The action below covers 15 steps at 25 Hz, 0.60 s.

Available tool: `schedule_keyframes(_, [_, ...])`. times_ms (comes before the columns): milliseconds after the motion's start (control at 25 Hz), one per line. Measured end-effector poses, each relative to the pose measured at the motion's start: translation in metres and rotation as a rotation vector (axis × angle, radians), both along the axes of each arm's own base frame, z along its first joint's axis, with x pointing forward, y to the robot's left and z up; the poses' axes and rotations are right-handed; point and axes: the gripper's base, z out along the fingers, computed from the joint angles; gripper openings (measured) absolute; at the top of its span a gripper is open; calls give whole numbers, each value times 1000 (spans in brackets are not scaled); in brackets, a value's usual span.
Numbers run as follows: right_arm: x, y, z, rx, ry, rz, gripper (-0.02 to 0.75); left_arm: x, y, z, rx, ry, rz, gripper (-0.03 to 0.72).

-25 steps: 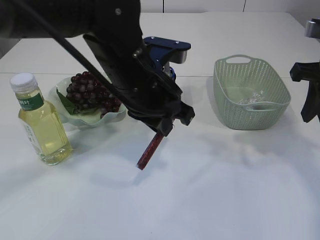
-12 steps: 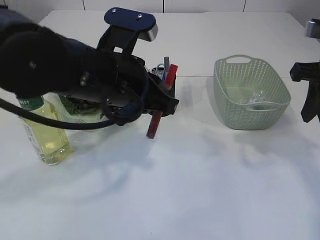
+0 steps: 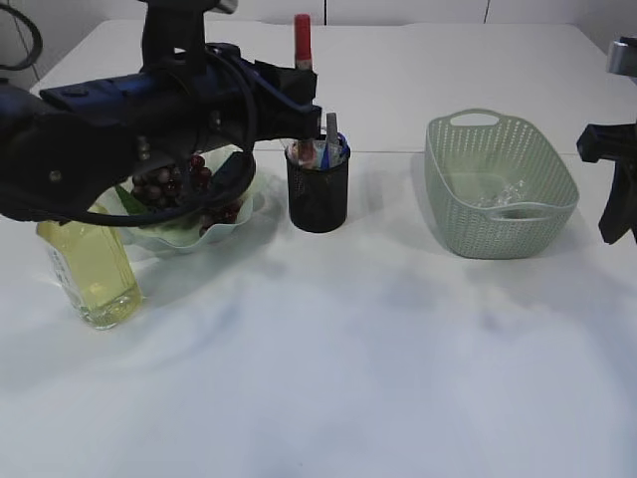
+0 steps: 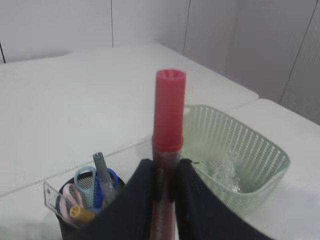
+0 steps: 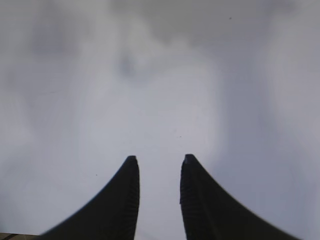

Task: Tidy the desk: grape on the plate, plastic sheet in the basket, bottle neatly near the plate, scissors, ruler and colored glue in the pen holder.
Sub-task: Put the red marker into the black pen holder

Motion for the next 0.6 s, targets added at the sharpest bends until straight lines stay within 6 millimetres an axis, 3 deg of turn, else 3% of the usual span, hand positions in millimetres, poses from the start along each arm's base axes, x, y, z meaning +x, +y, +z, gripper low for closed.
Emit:
schedule_keyframes(240, [0,0,0,0,0,0,242,18,-3,-10,-70,-93,17,97])
schedule_keyframes(600, [0,-1,0,-10,-1,4,242,66,-15,-23,-55,-161,51,106])
